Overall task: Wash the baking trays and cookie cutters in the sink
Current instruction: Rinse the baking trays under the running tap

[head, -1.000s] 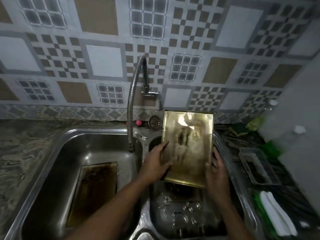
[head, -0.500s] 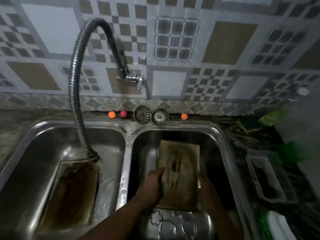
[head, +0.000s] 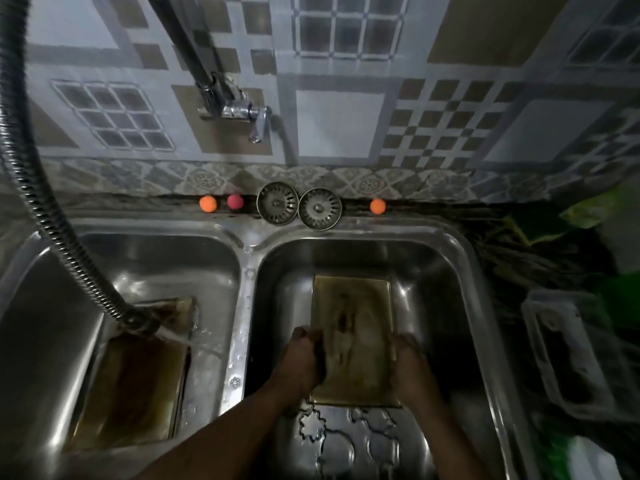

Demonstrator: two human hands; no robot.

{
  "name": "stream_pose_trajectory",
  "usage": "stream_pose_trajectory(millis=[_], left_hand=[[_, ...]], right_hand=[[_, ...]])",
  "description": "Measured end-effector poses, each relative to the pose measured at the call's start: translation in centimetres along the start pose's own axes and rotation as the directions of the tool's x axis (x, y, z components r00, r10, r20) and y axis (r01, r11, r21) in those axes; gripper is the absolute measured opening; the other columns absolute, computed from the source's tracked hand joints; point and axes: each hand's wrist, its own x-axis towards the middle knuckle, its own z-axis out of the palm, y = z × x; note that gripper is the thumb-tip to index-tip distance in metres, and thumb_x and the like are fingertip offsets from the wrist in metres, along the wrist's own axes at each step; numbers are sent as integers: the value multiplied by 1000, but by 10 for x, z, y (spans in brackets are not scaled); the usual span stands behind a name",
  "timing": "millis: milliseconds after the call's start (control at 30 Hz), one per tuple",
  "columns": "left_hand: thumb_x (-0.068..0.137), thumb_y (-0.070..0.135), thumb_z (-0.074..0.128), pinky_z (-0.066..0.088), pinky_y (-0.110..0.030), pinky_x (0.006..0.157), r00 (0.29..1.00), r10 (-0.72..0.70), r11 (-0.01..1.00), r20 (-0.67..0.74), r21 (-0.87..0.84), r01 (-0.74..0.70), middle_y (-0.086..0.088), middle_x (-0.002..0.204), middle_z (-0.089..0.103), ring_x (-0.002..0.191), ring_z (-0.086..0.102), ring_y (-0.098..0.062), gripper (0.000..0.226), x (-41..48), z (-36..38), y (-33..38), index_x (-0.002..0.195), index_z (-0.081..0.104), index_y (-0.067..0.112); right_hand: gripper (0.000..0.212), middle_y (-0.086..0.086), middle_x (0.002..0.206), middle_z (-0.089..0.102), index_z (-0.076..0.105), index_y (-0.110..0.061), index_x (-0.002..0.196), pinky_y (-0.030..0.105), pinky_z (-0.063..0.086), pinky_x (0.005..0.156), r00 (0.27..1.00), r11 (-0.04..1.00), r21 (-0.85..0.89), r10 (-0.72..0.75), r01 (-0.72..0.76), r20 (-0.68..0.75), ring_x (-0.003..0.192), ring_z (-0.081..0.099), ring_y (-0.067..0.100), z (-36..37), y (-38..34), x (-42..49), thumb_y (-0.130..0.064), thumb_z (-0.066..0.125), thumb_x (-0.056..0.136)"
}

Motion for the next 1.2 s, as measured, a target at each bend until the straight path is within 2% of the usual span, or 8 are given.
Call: stream_pose_trajectory(millis=[267, 367, 500, 633, 767, 900, 1100, 1200], left_hand=[[66, 60, 53, 47, -28, 95, 987, -105, 957, -119, -283, 68, -10, 123, 55, 118, 51, -29, 67, -7, -5, -4, 126, 49, 32], [77, 48, 65, 39, -23, 106, 966, -120, 916, -229, -401, 19, -10, 135, 47, 125, 48, -26, 65, -24, -26, 4, 138, 51, 28], [84, 23, 72, 34, 1, 81, 901, -101, 857, -421, -498, -137, -5, 112, 63, 96, 54, 2, 37, -60, -69, 4, 119, 67, 11], [82, 28, 72, 47, -11, 80, 815, -236, 773, -530, -610, -173, 3, 102, 67, 84, 60, -2, 39, -100, -99, -24, 119, 66, 19], [84, 33, 70, 50, -17, 72, 777, -365, 735, -512, -671, -97, 11, 88, 70, 77, 67, -6, 12, -137, -116, -75, 96, 68, 32], [84, 25, 73, 51, -30, 92, 740, -483, 745, -468, -663, 67, -1, 107, 72, 100, 66, -16, 31, -171, -106, -144, 114, 69, 19], [84, 46, 55, 48, -35, 93, 737, -611, 745, -291, -526, 410, -7, 122, 65, 110, 62, -28, 50, -207, -70, -245, 125, 60, 17], [90, 31, 58, 45, -33, 94, 724, -651, 732, -230, -441, 519, -13, 126, 58, 114, 59, -30, 42, -211, -62, -270, 127, 58, 11]], right_hand=[[39, 10, 129, 49, 57, -18, 130, 20, 40, 87, 998, 998, -46, -42, 40, -39, 107, 56, 20, -18, -30, -24, -4, 52, 93], [36, 9, 124, 53, 57, -18, 129, 28, 49, 86, 993, 995, -57, -81, 76, -89, 105, 58, 21, -32, -58, -36, -14, 57, 93], [31, 15, 125, 59, 59, -15, 124, 37, 43, 99, 987, 984, 116, -120, 133, -111, 115, 56, 32, -39, -116, -57, -10, 55, 94], [22, 3, 112, 68, 69, -14, 113, 18, 37, 91, 947, 935, 235, -208, 266, -247, 104, 61, 17, -27, -206, -86, -18, 61, 93], [18, 6, 87, 72, 71, -11, 98, 29, 57, 69, 969, 842, 479, -220, 248, -116, 75, 67, 19, 7, -285, -100, -19, 55, 95], [24, 10, 61, 51, 57, -4, 78, 20, 40, 39, 974, 687, 726, -148, -26, 174, 44, 50, 12, 53, -337, -110, 1, 45, 98], [20, 5, 71, 65, 64, -20, 71, 32, 52, 64, 947, 969, 229, -156, 92, 282, 68, 64, 21, 142, -336, -105, -23, 56, 89], [20, -6, 89, 55, 59, -16, 107, 19, 40, 63, 945, 985, 148, -133, 91, 299, 81, 53, 11, 169, -338, -112, -28, 62, 92]])
